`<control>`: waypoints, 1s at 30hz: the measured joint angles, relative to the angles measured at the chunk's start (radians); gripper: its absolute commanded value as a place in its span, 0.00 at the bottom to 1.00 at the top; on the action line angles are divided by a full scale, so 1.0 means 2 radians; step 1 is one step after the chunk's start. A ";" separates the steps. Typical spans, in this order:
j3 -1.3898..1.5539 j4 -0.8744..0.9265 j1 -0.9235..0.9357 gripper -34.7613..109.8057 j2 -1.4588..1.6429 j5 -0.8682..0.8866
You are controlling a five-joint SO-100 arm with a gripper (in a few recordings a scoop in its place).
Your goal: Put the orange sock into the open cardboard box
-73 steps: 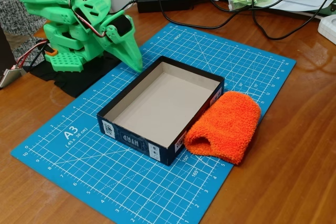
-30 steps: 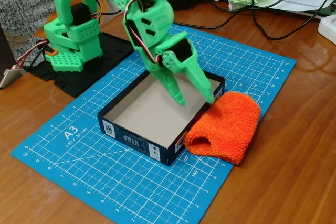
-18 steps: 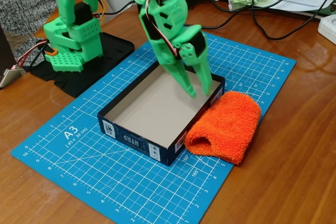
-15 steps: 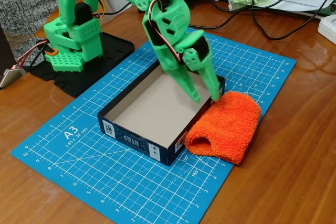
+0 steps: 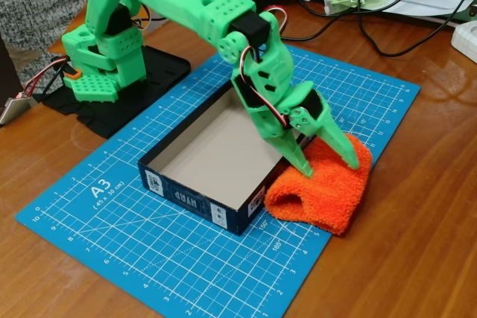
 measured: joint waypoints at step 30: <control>-0.178 0.111 -0.008 0.24 -0.041 0.013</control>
